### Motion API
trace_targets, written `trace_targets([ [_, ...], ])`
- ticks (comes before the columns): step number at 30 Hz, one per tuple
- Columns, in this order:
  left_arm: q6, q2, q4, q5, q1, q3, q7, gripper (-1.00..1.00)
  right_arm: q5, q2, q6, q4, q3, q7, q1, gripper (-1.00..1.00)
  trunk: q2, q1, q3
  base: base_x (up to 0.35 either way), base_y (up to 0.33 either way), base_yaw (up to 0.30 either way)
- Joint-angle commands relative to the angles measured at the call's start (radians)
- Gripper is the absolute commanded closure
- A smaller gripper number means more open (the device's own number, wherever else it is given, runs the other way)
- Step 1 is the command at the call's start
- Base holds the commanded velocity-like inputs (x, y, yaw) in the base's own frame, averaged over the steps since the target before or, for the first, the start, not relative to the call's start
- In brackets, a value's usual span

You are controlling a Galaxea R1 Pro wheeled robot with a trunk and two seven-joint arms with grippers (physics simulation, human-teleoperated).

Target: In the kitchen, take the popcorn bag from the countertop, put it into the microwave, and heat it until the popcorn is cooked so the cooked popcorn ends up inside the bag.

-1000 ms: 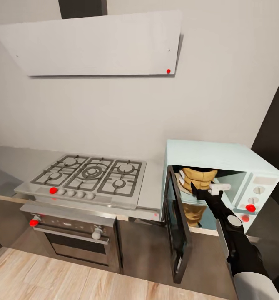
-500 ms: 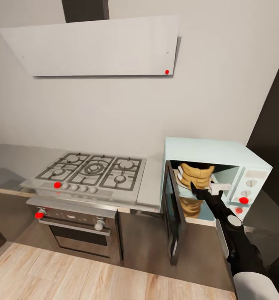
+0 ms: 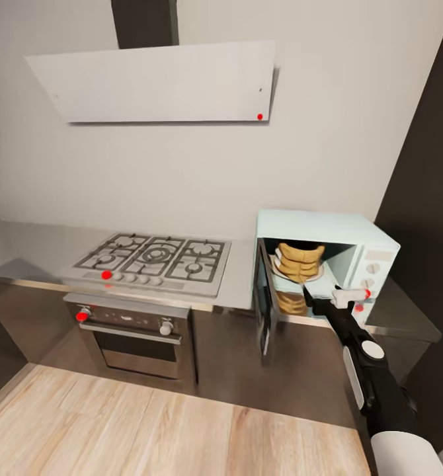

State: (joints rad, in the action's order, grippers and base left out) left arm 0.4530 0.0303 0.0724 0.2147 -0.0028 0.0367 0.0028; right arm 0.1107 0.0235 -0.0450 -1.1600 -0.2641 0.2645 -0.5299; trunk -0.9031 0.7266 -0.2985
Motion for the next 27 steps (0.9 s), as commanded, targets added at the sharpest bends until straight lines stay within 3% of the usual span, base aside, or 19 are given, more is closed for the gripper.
trace_targets([
  [1, 0.003, 0.0, 0.001, 0.0, 0.0, 0.003, 0.0, -1.0, 0.01, 0.0, -0.005, 0.0, -0.003, 0.006, -0.001, -1.0, -0.001, -0.001, -0.001, -0.345, 0.0, 0.0],
  [6, 0.003, 0.0, 0.001, 0.0, 0.0, 0.003, 0.0, -1.0, 0.002, 0.005, -0.009, -0.011, -0.008, 0.013, 0.0, -1.0, -0.001, -0.001, -0.001, -0.345, 0.0, 0.0],
  [8, 0.003, 0.0, 0.002, 0.0, 0.0, 0.003, 0.0, -1.0, -0.002, 0.008, -0.011, -0.05, -0.011, 0.023, 0.036, -1.0, -0.001, -0.001, -0.001, -0.345, 0.0, 0.0],
  [11, 0.004, 0.0, 0.003, 0.0, 0.0, 0.003, 0.0, -1.0, -0.007, 0.009, -0.015, -0.171, -0.03, 0.028, 0.188, -1.0, -0.001, -0.001, -0.001, -0.345, 0.0, 0.0],
  [13, 0.008, 0.0, 0.007, -0.002, 0.0, 0.003, 0.0, -1.0, -0.009, 0.007, -0.033, -0.233, -0.081, 0.04, 0.326, -1.0, -0.001, -0.001, -0.001, -0.198, 0.0, 0.0],
  [15, 0.018, 0.003, 0.068, -0.006, 0.0, 0.001, 0.0, -1.0, -0.01, 0.003, -0.08, -0.254, -0.146, 0.073, 0.464, -1.0, -0.001, -0.001, -0.001, -0.036, 0.0, 0.0],
  [17, 0.015, 0.013, 0.2, -0.012, 0.001, -0.003, -0.002, -1.0, -0.012, -0.008, -0.1, -0.212, -0.164, 0.085, 0.545, -1.0, -0.001, -0.001, -0.001, -0.01, 0.0, 0.0],
  [19, -0.036, 0.021, 0.4, -0.011, 0.001, -0.006, -0.004, -1.0, -0.007, -0.01, -0.174, -0.041, -0.183, 0.083, 0.587, -1.0, -0.001, -0.001, -0.001, -0.003, 0.0, 0.0],
  [22, -0.308, 0.039, 0.802, -0.007, 0.0, -0.008, -0.011, -1.0, 0.004, 0.0, -0.249, 0.327, -0.234, 0.058, 0.601, -1.0, -0.001, -0.001, -0.001, 0.0, 0.0, 0.0],
  [25, -0.437, 0.096, 1.113, -0.003, 0.0, -0.011, -0.014, -1.0, 0.017, 0.045, -0.251, 0.581, -0.236, -0.027, 0.604, -1.0, -0.001, -0.001, -0.001, 0.0, 0.0, 0.0],
  [27, -0.571, 0.125, 1.262, 0.04, -0.02, -0.018, -0.015, -1.0, 0.07, 0.059, -0.249, 0.695, -0.235, -0.102, 0.604, -1.0, -0.001, -0.001, -0.001, 0.0, 0.0, 0.0],
])
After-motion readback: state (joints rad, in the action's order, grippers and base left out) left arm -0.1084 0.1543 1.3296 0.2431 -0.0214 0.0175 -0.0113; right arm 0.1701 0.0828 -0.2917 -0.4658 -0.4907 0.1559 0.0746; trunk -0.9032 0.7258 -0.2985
